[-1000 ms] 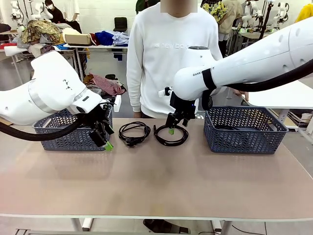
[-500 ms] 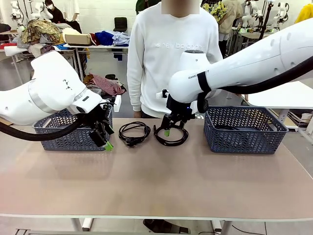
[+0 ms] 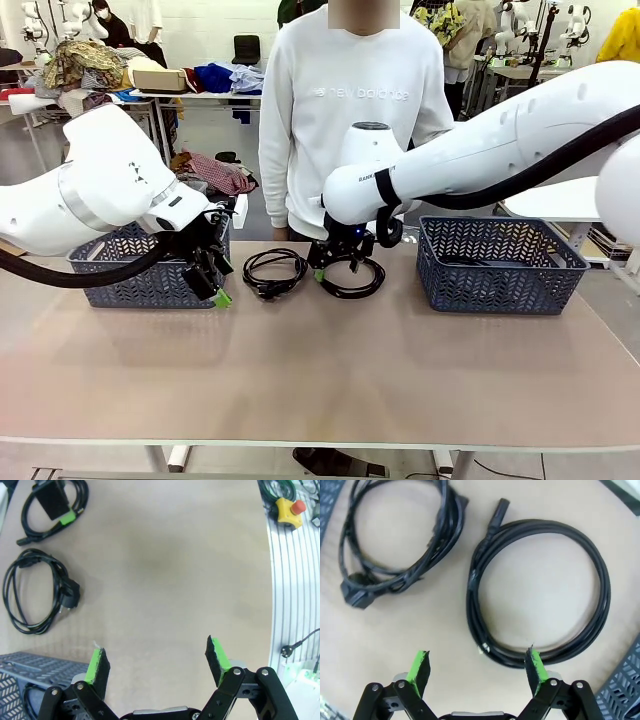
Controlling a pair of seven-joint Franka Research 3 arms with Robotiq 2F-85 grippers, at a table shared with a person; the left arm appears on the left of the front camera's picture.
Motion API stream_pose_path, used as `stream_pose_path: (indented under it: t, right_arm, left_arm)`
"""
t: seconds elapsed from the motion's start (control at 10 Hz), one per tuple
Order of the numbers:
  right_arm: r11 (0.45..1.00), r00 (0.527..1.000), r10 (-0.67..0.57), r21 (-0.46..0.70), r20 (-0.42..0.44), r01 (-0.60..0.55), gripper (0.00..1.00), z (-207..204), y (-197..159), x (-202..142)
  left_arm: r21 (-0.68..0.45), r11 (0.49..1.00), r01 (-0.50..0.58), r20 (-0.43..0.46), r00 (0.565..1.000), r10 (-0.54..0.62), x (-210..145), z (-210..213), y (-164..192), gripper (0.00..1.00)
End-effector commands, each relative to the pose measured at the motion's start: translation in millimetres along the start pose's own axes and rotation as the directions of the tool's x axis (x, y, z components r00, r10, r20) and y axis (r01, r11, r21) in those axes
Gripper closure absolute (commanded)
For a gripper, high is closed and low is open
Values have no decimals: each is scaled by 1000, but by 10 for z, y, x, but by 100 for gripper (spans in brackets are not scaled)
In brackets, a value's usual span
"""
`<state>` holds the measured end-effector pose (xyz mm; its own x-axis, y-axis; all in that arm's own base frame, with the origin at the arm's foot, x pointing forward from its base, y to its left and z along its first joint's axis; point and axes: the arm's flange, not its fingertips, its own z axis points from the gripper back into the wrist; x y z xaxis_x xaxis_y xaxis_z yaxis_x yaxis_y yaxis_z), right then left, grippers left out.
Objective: Organize the cables according to human instructions.
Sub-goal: Pick up a bundle of cables and place it in the basket indicated by the human.
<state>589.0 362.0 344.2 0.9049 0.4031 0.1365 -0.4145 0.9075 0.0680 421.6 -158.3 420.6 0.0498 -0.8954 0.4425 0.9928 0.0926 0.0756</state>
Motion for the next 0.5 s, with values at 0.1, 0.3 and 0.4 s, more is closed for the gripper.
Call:
stream_pose_path:
  t: [0.1, 0.3, 0.4]
  right_arm:
    - [993, 997, -74, -87, 35, 77, 0, -116, 32, 221]
    - [995, 997, -71, -70, 37, 74, 0, -212, 42, 312]
    - [995, 997, -72, -67, 35, 74, 0, -246, 58, 341]
  left_arm:
    - [0, 1000, -1, -1, 1000, 1, -11, 11, 0, 0]
    - [0, 1000, -1, -1, 1000, 1, -11, 11, 0, 0]
    - [0, 1000, -1, -1, 1000, 1, -11, 11, 0, 0]
